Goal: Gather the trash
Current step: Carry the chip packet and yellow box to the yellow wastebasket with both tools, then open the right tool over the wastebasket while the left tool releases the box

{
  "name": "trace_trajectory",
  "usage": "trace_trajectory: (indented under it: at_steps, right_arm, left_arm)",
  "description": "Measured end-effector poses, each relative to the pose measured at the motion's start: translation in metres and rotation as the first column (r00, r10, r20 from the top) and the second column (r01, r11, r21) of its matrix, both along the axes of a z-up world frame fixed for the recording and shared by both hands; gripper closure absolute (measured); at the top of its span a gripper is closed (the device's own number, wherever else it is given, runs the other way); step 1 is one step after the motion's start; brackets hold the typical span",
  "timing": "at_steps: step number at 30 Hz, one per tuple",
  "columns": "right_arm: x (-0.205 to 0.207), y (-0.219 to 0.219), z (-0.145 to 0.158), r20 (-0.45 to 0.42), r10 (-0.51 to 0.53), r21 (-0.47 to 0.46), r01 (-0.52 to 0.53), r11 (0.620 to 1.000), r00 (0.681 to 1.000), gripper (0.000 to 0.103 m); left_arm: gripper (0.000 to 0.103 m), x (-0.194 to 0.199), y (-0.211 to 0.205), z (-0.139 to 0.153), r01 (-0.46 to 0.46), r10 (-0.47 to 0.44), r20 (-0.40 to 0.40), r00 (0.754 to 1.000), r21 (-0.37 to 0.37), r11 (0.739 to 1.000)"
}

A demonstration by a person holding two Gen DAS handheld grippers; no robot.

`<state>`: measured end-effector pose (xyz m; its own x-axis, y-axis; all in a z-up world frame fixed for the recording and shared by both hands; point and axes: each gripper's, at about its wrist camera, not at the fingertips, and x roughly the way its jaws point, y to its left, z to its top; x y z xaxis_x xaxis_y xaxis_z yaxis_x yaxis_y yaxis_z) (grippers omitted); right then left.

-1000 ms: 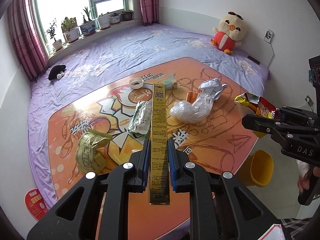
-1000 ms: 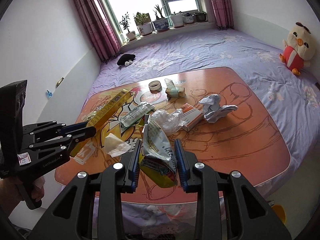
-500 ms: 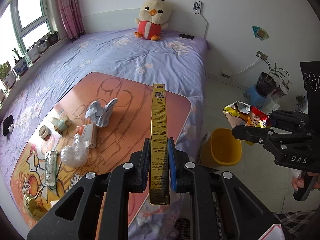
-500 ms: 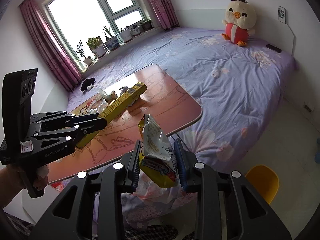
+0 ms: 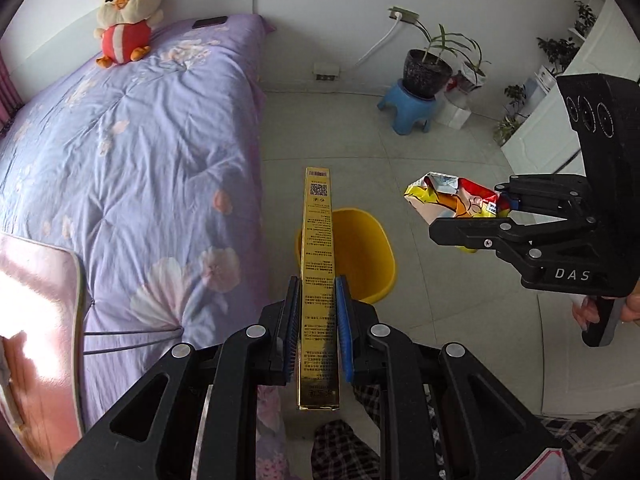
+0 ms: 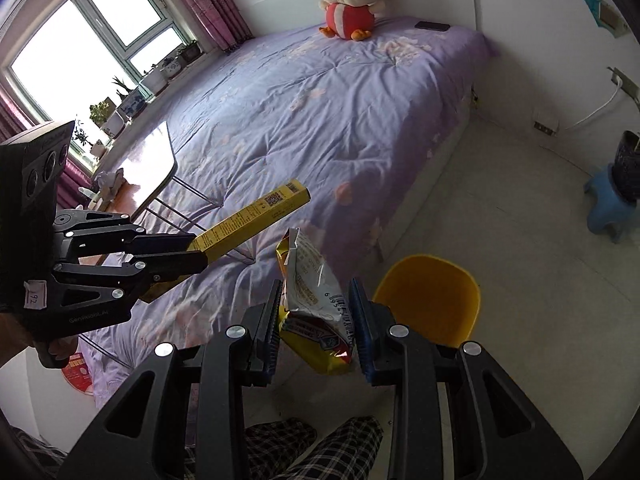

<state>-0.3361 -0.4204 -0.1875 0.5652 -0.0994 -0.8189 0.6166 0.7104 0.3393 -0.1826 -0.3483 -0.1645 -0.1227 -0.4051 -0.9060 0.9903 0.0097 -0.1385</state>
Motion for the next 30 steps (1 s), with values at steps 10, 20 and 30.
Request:
trace_trajectory:
  at_steps: [10,20,30]
  right_arm:
    - [-0.045,-0.072,-0.127,-0.117,-0.058,0.140,0.074,0.987,0.991,0.069]
    - [-0.033,-0.117,-0.244,-0.211,-0.024,0.225,0.072,0.972,0.977,0.069]
    - [-0.029,-0.136,-0.298,-0.259,-0.036,0.262,0.106,0.959,0.965,0.051]
  left_arm:
    - [0.085,-0.042,-0.093,-0.114,0.066,-0.056,-0.058,0.997,0.192,0.979]
    - [0.085,-0.059,-0.130,-0.209,0.080,-0.075,-0.028,0.997,0.321,0.944]
    - [0.066,-0.065,-0.143,-0.240,0.047,-0.053,0.006,0.999,0.362,0.931]
